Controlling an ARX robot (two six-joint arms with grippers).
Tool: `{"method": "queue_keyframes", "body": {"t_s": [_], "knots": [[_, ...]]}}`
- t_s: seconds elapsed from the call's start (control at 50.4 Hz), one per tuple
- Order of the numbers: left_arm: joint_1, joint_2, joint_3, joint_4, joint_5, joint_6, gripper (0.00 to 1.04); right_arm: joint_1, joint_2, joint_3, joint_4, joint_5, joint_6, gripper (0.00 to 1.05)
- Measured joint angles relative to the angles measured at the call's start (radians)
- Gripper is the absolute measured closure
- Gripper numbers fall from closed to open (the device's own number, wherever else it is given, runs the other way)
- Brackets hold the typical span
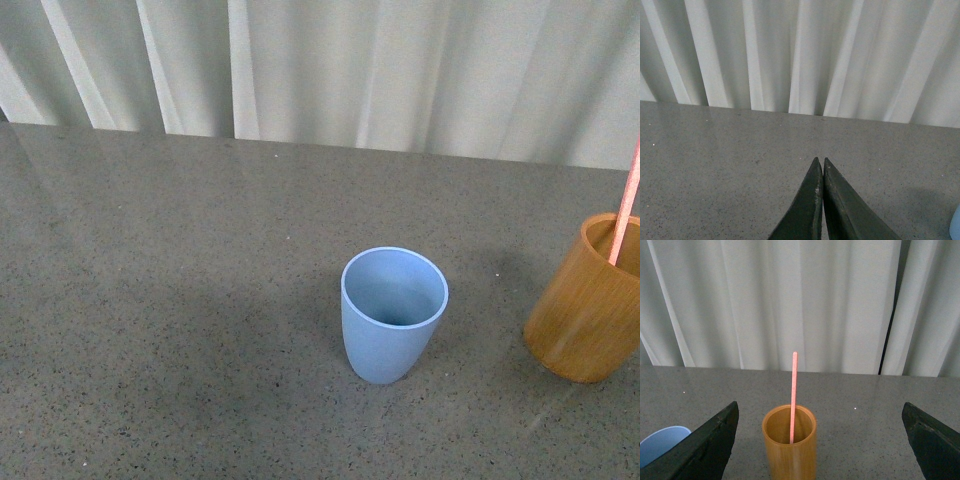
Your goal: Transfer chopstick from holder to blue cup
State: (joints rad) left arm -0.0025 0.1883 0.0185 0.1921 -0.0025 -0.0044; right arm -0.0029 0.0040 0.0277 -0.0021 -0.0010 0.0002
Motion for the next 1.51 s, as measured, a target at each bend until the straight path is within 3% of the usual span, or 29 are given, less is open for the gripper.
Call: {"method": "queue_keyframes", "body": {"t_s": [0.079,0.178,0.496,0.694,0.734,0.813,0.853,0.892,1.011,1.13,1.21,1.507], "knots": [[0.000,-0.019,0.000,-0.019,0.000,0.000,1.01,0.000,0.000,0.000,0.000,0.000,0.000,0.10],[0.000,-0.135,0.000,-0.172,0.002,0.000,1.01,0.000,0.000,0.000,0.000,0.000,0.000,0.10],[0.000,-0.184,0.000,-0.191,0.002,-0.001,1.00,0.000,0.000,0.000,0.000,0.000,0.000,0.10],[0.000,-0.184,0.000,-0.191,0.002,0.000,0.70,0.000,0.000,0.000,0.000,0.000,0.000,0.10],[0.000,-0.185,0.000,-0.191,0.002,0.000,0.60,0.000,0.000,0.000,0.000,0.000,0.000,0.10],[0.000,-0.184,0.000,-0.191,0.002,0.000,0.45,-0.017,0.102,0.058,-0.156,0.008,0.032,0.10],[0.000,-0.185,0.000,-0.192,0.003,0.000,0.36,-0.056,0.221,0.076,-0.161,-0.002,0.037,0.10],[0.000,-0.185,0.000,-0.192,0.003,0.000,0.27,-0.092,0.333,0.084,-0.109,-0.027,0.037,0.10],[0.000,-0.185,0.000,-0.192,0.002,0.001,0.05,-0.136,0.677,0.126,0.256,-0.107,0.021,0.10],[0.000,-0.185,0.000,-0.192,0.003,0.000,0.07,-0.128,1.043,0.191,0.585,-0.107,0.011,0.10],[0.000,-0.185,0.000,-0.192,0.002,0.000,0.07,-0.103,1.238,0.241,0.711,-0.114,0.023,0.10],[0.000,-0.185,0.000,-0.192,0.002,0.000,0.07,-0.012,1.486,0.382,0.805,-0.097,0.033,0.10]]}}
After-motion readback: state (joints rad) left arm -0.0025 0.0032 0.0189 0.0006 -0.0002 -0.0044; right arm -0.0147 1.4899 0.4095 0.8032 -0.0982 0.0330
